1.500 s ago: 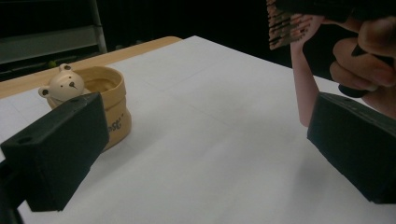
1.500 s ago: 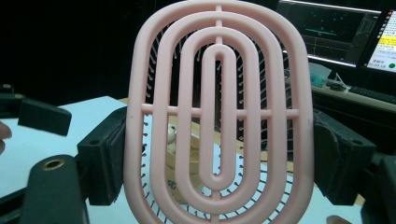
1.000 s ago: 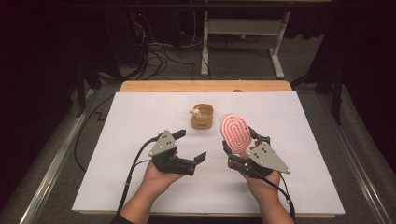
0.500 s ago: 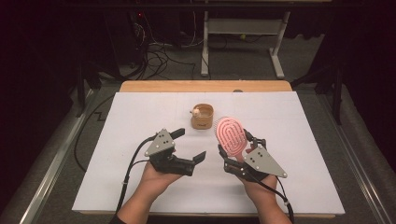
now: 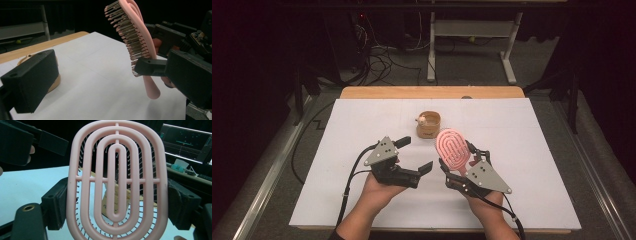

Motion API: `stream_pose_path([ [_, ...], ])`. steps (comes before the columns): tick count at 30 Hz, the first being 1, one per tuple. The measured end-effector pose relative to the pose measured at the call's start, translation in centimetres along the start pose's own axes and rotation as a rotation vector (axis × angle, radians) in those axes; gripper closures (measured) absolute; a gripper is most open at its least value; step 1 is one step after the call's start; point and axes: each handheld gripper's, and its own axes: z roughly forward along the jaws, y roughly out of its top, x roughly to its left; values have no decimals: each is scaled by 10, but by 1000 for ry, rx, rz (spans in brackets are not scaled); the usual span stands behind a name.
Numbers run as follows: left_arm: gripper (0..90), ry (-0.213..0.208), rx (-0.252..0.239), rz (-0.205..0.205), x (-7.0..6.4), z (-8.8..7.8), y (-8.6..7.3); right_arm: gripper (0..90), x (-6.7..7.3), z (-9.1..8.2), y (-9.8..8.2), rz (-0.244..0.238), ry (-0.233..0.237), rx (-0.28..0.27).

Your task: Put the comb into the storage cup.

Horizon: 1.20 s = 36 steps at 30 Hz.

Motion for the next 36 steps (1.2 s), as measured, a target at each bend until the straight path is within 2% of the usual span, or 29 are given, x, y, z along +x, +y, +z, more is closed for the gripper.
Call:
stream_pose_path([
  [11,0,-39,3,-7,-4,2,1,202,14,3,1,-37,42,7],
  [22,0,-53,2,-13,-8,2,3,202,30,5,2,-80,77,6],
  [28,0,-56,27,-9,-7,5,0,202,35,6,2,-99,81,4],
  [36,0,-59,23,-11,-8,6,-1,202,39,7,2,-106,85,-1],
])
